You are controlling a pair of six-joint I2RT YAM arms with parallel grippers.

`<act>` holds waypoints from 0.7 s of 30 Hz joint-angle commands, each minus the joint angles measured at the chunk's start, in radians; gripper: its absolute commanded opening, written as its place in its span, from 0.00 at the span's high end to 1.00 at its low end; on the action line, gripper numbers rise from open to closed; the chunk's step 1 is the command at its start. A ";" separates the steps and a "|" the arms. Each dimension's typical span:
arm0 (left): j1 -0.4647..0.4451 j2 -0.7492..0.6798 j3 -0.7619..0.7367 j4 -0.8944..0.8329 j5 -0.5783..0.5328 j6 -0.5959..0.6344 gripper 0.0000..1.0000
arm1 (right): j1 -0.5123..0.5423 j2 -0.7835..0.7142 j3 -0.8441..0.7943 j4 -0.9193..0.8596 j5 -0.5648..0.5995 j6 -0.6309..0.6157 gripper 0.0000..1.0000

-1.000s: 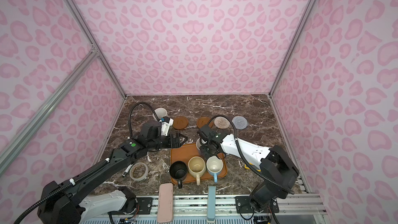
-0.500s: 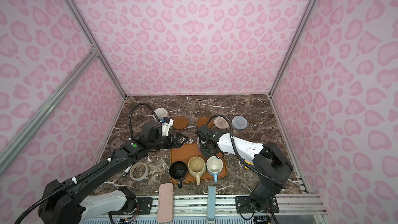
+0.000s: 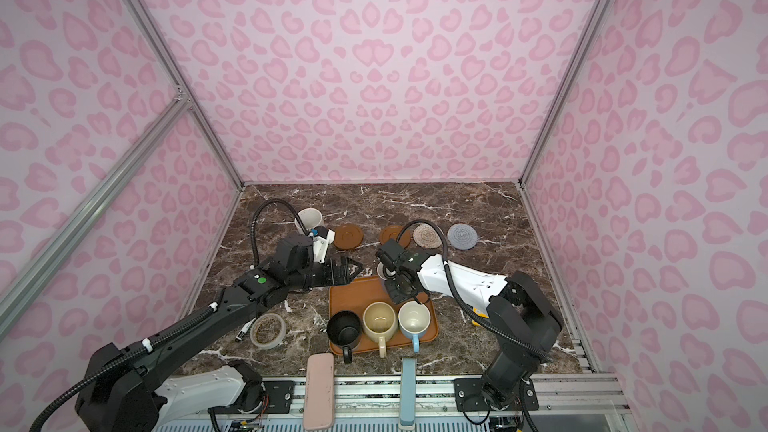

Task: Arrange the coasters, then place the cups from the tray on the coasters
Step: 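Lift the lavender mug with the right gripper toward the nearer wooden saucer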

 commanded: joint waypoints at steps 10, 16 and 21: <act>0.001 -0.004 -0.035 0.150 -0.037 -0.054 0.01 | 0.025 -0.068 0.014 0.067 0.108 0.022 1.00; 0.005 -0.044 0.005 0.108 -0.142 -0.062 0.03 | 0.030 -0.073 0.059 0.128 0.155 0.068 1.00; 0.058 -0.057 0.054 0.065 -0.132 -0.061 0.03 | 0.030 -0.005 0.168 0.149 0.184 0.106 1.00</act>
